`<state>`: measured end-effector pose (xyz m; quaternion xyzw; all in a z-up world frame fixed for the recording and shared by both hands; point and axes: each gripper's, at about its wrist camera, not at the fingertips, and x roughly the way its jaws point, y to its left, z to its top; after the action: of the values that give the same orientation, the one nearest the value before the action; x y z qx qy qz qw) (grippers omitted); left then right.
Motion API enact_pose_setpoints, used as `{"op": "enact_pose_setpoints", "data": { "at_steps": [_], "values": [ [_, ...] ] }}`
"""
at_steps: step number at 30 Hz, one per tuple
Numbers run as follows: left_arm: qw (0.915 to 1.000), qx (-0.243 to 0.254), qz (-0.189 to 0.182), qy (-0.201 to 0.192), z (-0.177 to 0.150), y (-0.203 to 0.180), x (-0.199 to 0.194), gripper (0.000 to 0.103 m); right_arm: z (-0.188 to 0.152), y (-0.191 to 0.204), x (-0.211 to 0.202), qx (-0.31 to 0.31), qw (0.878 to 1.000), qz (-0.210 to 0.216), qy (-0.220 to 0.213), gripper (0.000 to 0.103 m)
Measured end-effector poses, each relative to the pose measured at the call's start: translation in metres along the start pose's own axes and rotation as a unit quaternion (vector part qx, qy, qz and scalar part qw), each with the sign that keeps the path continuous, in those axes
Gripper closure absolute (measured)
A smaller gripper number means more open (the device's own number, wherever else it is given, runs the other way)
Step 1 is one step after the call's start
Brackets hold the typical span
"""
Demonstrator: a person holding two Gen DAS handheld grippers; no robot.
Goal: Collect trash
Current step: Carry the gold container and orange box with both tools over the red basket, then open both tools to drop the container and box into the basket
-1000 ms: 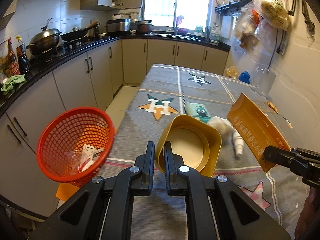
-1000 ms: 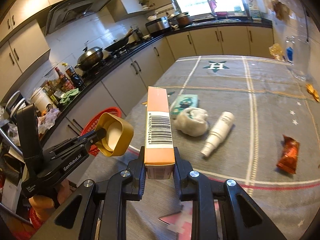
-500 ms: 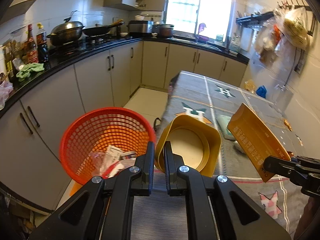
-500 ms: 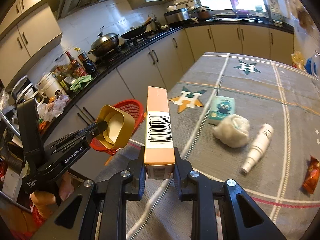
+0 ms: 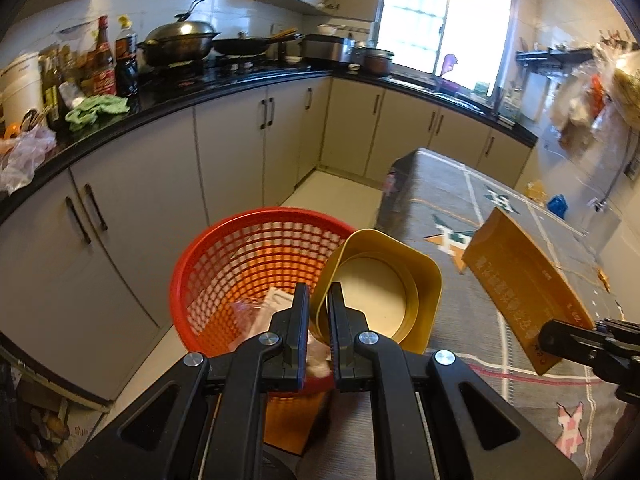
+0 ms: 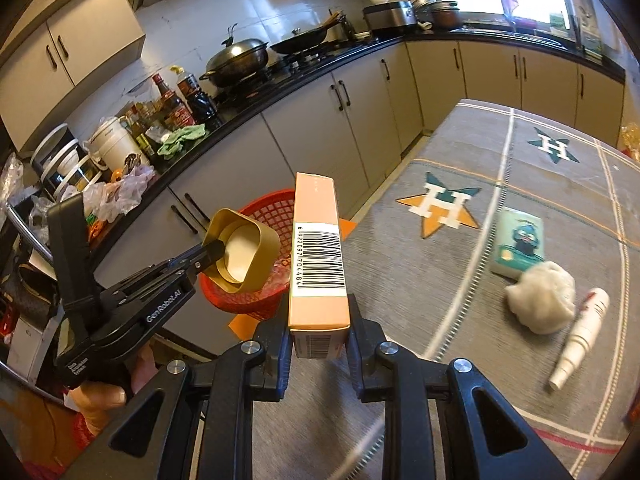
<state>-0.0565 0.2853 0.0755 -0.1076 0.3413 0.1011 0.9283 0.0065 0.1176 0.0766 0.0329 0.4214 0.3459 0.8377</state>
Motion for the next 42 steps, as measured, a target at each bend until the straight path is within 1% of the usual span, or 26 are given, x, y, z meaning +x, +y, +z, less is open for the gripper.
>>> {"op": "enact_pose_setpoints", "data": {
  "at_steps": [6, 14, 30, 42],
  "values": [
    [0.9992, -0.029, 0.021, 0.016, -0.003, 0.024, 0.017, 0.095, 0.014, 0.015, 0.02, -0.01, 1.0, 0.011, 0.008, 0.078],
    [0.9981, -0.046, 0.032, 0.027, -0.005, 0.044, 0.029, 0.094, 0.027, 0.027, 0.058, -0.014, 0.999, 0.022, 0.032, 0.078],
    [0.9967, -0.051, 0.04, 0.049, 0.001, 0.058, 0.06, 0.094, 0.044, 0.03, 0.108, -0.015, 0.998, 0.018, 0.061, 0.078],
    [0.9961, -0.05, 0.04, 0.06, 0.002, 0.062, 0.074, 0.094, 0.05, 0.028, 0.13, -0.004, 0.997, 0.014, 0.071, 0.078]
  ]
}}
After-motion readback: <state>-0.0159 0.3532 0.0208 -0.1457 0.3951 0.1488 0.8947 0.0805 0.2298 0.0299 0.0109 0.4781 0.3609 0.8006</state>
